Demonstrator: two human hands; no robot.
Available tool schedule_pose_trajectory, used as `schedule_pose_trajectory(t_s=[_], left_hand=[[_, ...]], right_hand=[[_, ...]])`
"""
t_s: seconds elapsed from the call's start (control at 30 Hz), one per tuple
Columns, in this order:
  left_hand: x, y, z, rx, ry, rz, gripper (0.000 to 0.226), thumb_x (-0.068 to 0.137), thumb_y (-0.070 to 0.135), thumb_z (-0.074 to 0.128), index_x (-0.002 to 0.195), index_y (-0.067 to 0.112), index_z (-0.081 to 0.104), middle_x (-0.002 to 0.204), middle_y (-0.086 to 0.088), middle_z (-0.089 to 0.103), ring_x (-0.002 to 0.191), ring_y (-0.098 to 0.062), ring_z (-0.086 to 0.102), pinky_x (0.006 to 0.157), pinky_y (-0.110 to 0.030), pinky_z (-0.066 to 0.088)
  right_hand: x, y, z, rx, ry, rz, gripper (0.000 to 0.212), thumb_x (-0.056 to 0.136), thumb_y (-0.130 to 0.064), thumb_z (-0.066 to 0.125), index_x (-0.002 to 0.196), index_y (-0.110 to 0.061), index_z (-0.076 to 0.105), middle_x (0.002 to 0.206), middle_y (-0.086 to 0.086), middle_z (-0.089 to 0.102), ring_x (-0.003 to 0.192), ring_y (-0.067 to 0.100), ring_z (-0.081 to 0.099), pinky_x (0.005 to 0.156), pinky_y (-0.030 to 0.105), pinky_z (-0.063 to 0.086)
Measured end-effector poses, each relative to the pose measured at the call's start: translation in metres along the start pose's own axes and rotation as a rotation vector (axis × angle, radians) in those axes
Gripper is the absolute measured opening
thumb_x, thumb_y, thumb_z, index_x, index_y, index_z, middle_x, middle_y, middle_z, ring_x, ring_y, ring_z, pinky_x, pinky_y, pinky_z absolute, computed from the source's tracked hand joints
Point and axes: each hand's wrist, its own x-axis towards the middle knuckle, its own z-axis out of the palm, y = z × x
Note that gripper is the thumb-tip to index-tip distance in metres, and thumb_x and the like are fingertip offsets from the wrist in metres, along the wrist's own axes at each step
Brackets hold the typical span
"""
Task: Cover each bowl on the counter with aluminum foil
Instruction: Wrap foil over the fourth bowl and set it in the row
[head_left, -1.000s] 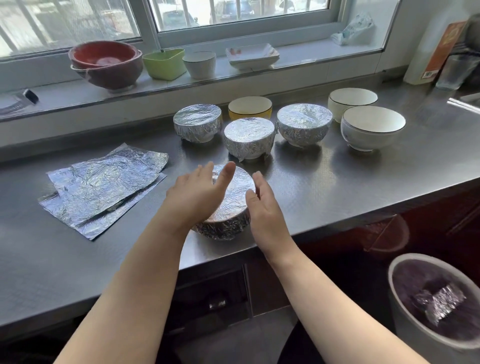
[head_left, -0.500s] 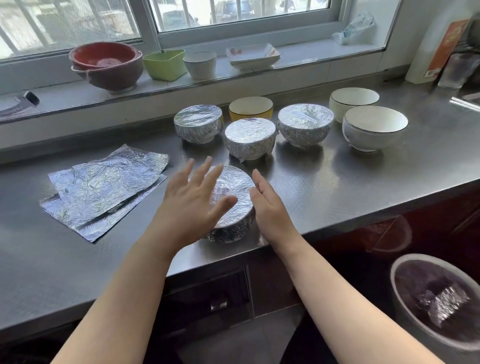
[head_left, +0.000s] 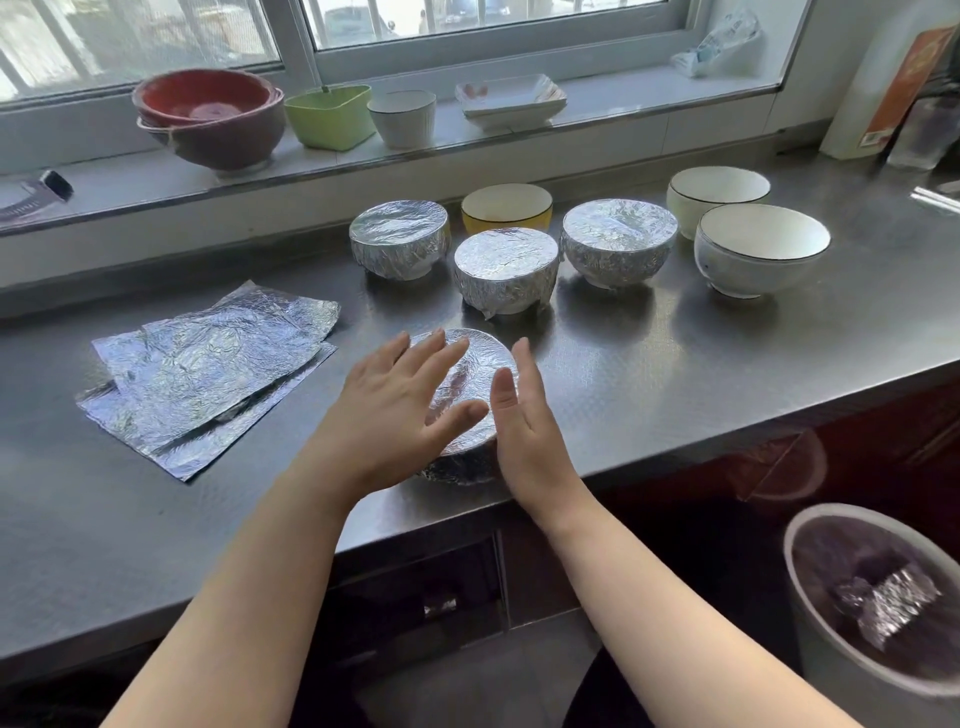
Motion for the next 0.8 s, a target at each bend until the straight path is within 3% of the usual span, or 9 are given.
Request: schedule_pose_trajectory(t_s=[0.07,0.13,0.2,0.27,0.37,0.43,0.53,0.7,0.8], left_hand=[[0.001,0.000,0.001,-0.003,0.006,-0.001,0.097,0.070,0.087,-0.004,0.154,0.041,0.015,0.163,0.012,0.014,0.150,-0.017,0.006,0.118,-0.038,0.008],[0.001,-0.001,0.001,-0.010,0.011,0.003,0.102,0.068,0.090,-0.008,0.154,0.041,0.015,0.162,0.011,0.014,0.150,-0.017,0.006,0.117,-0.039,0.009],[0.000,-0.002,0.001,-0.050,0.029,0.014,0.103,0.067,0.092,-0.008,0.153,0.041,0.017,0.162,0.012,0.016,0.150,-0.016,0.008,0.117,-0.039,0.009],[-0.002,-0.002,-0.001,-0.116,0.067,0.024,0.097,0.072,0.089,-0.002,0.153,0.040,0.022,0.161,0.012,0.020,0.150,-0.015,0.011,0.117,-0.038,0.010],[-0.005,-0.002,-0.001,-0.195,0.130,0.032,0.080,0.083,0.077,0.008,0.149,0.038,0.032,0.158,0.011,0.029,0.148,-0.014,0.017,0.117,-0.039,0.014],[-0.007,-0.002,-0.003,-0.229,0.183,0.039,0.072,0.089,0.071,0.013,0.147,0.036,0.038,0.155,0.011,0.035,0.147,-0.013,0.021,0.119,-0.041,0.014],[-0.009,-0.005,-0.006,-0.257,0.255,0.029,0.065,0.092,0.067,0.019,0.144,0.034,0.043,0.153,0.012,0.038,0.146,-0.010,0.022,0.120,-0.041,0.012],[-0.021,-0.008,-0.012,-0.266,0.198,-0.032,0.084,0.081,0.079,0.028,0.150,0.032,0.032,0.159,0.008,0.026,0.147,-0.009,0.018,0.119,-0.036,0.016],[-0.032,-0.008,-0.010,-0.287,0.144,-0.074,0.099,0.070,0.083,0.033,0.153,0.031,0.024,0.162,0.008,0.017,0.148,-0.008,0.013,0.116,-0.029,0.011]], right_hand=[[-0.001,0.002,-0.004,0.024,-0.028,0.043,0.082,0.087,-0.060,0.026,0.157,-0.023,0.006,0.162,-0.013,0.008,0.136,-0.012,0.010,0.106,0.010,0.011],[0.001,0.004,-0.008,0.029,-0.063,0.091,0.087,0.084,-0.070,0.024,0.157,-0.025,0.010,0.161,-0.013,0.015,0.137,-0.009,0.014,0.111,0.015,0.012],[0.004,0.007,-0.012,0.017,-0.075,0.126,0.097,0.078,-0.086,0.021,0.154,-0.025,0.025,0.150,-0.012,0.039,0.133,-0.003,0.034,0.117,0.031,0.023],[0.006,0.007,-0.020,-0.008,-0.031,0.115,0.098,0.076,-0.089,0.021,0.144,-0.022,0.040,0.131,-0.009,0.056,0.118,-0.005,0.048,0.110,0.037,0.036],[0.011,0.000,-0.035,-0.060,0.005,0.084,0.105,0.072,-0.092,0.030,0.145,-0.017,0.037,0.150,-0.007,0.041,0.138,0.007,0.036,0.119,0.038,0.025],[0.013,-0.006,-0.042,-0.099,-0.024,0.051,0.099,0.069,-0.091,0.038,0.136,-0.018,0.041,0.143,-0.008,0.044,0.134,0.008,0.038,0.117,0.035,0.024],[0.009,-0.014,-0.048,-0.184,-0.072,0.016,0.100,0.074,-0.075,0.048,0.154,-0.020,0.023,0.160,-0.005,0.026,0.145,0.006,0.024,0.120,0.035,0.022],[0.003,-0.021,-0.053,-0.378,-0.168,-0.070,0.092,0.083,-0.054,0.065,0.155,-0.025,0.018,0.159,-0.014,0.022,0.137,-0.008,0.018,0.110,0.017,0.017],[0.001,-0.023,-0.051,-0.455,-0.214,-0.091,0.094,0.081,-0.049,0.071,0.155,-0.025,0.018,0.158,-0.014,0.024,0.131,-0.011,0.020,0.105,0.013,0.016]])
